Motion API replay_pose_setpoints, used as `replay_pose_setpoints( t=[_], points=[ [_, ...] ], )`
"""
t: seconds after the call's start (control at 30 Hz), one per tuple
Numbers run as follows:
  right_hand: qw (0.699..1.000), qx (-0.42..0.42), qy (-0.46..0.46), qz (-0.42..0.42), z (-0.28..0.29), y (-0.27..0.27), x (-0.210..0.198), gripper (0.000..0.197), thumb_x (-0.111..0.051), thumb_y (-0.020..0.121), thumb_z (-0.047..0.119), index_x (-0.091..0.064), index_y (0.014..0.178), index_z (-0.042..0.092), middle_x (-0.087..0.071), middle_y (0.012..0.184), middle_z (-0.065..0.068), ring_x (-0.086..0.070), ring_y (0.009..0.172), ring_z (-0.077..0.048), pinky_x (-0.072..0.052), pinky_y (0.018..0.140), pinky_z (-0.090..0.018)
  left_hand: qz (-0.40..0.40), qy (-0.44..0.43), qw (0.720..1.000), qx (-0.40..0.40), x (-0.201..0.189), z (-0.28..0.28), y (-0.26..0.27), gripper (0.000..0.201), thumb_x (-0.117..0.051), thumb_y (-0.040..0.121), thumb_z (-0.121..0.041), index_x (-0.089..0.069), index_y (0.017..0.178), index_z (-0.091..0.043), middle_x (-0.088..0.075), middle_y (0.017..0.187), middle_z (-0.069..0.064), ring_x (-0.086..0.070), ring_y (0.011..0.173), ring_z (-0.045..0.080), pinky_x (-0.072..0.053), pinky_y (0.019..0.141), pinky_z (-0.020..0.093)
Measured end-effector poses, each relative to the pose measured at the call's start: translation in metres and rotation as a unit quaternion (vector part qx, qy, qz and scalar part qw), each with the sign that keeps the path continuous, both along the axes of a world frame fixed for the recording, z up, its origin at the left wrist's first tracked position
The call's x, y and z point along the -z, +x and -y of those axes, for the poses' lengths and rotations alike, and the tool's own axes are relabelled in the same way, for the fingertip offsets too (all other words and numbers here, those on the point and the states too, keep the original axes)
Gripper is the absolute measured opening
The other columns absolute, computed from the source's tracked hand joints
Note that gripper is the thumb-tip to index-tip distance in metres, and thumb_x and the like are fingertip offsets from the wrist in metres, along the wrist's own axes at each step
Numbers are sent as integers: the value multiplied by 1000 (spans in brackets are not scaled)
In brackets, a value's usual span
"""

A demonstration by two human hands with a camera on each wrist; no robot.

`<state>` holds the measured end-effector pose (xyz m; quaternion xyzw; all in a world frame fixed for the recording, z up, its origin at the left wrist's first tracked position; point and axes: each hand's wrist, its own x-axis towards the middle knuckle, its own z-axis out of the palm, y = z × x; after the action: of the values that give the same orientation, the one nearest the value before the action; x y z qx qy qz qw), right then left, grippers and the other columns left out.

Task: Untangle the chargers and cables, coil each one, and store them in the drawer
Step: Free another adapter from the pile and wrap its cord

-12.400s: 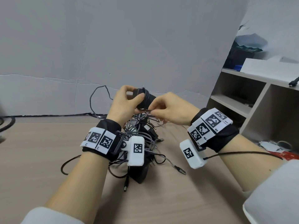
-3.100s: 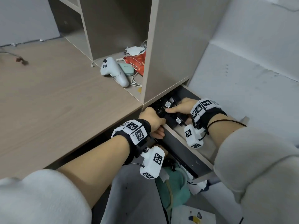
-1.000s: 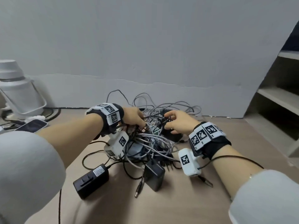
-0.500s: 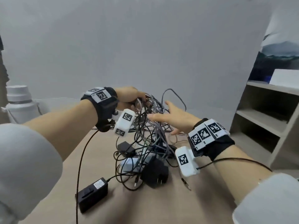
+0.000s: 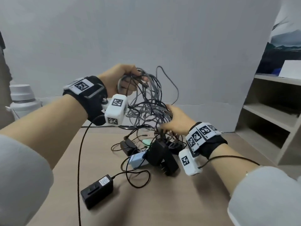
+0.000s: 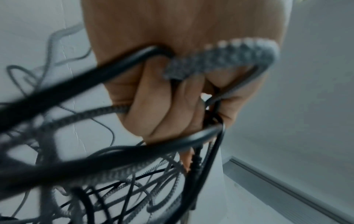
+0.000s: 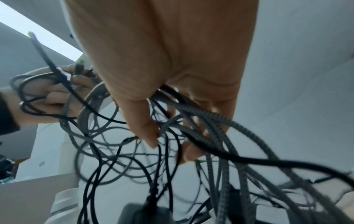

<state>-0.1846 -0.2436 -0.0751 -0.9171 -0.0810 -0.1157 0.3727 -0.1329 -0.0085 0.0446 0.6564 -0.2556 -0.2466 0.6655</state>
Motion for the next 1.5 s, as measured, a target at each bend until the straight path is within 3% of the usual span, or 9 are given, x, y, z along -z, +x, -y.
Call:
replay_pose_setpoints(
  t=[0.17, 0.33, 0.47, 0.57, 0.67, 0.8, 1.07, 1.27, 1.5],
  points=[
    [998, 57, 2, 13, 13, -2, -14, 15, -66, 82, -4, -64, 82, 10, -67, 69, -6, -58, 45, -19, -51, 45, -30, 30, 86, 995, -40, 15, -28, 5, 26, -47, 93, -17, -69, 97, -4, -28, 53, -9, -24, 37, 4, -20, 34, 15],
    [988, 88, 119, 32, 19, -1, -35, 23, -54, 89, -10, -66, 85, 9, -72, 71, -6, -59, 48, -20, -55, 47, -29, 97, 246, 960, -93, 46, -34, 17, 28, -59, 98, -20, -61, 119, -1, -36, 65, 2, -25, 45, 11, -21, 39, 18],
    [979, 90, 177, 51, 18, 2, -49, 20, -56, 90, -8, -65, 82, 8, -72, 79, -14, -60, 55, -20, -54, 47, -27, 132, 314, 931, -130, 77, -26, 29, 77, -88, 61, -58, -61, 119, -13, -59, 78, 5, -51, 53, 16, -43, 47, 23],
    [967, 102, 226, 52, 14, 5, -50, 16, -54, 96, -3, -62, 86, 7, -70, 78, -14, -56, 50, -15, -51, 44, -24, 216, 374, 880, -198, 84, -15, 28, 109, -79, 56, -78, -41, 143, -25, -65, 120, 11, -67, 95, 26, -57, 89, 45],
    [952, 107, 283, 52, 10, 6, -50, 11, -52, 100, 0, -61, 94, 3, -67, 76, -15, -53, 45, -13, -50, 41, -22, 383, 330, 809, -299, 83, -3, 25, 86, -74, 80, -60, -41, 146, -18, -49, 139, 12, -50, 126, 28, -42, 109, 47],
    [951, 111, 281, 61, 3, 7, -51, 15, -52, 96, -3, -61, 91, 7, -68, 73, -12, -49, 45, -12, -44, 39, -21, 526, 204, 787, -251, 71, 29, -8, 11, -63, 93, -25, -65, 102, -19, -58, 106, -2, -57, 98, 16, -52, 91, 37],
    [935, 51, 352, 16, -6, -13, -57, 12, -53, 92, -3, -60, 89, 7, -52, 62, -7, -37, 43, -12, -19, 32, -17, 343, 334, 868, -132, 99, 62, -3, 74, -85, 76, -38, -41, 133, -18, -66, 112, -3, -64, 101, 20, -53, 91, 38],
    [927, 99, 359, 36, 7, -8, -53, 16, -53, 92, -5, -60, 103, 4, -51, 61, -6, -38, 41, -11, -21, 32, -16, 387, 364, 839, -118, 99, 55, 0, 29, -73, 84, -17, -56, 106, -28, -66, 89, -6, -61, 78, 14, -44, 66, 24],
    [950, 121, 287, 36, 23, -4, -52, 11, -63, 97, 9, -62, 86, 11, -59, 67, -6, -38, 44, -14, -34, 35, -21, 311, 183, 898, -251, 48, 21, 12, 19, -60, 88, -9, -77, 91, -16, -50, 51, -11, -37, 43, 5, -28, 39, 16]
  ],
)
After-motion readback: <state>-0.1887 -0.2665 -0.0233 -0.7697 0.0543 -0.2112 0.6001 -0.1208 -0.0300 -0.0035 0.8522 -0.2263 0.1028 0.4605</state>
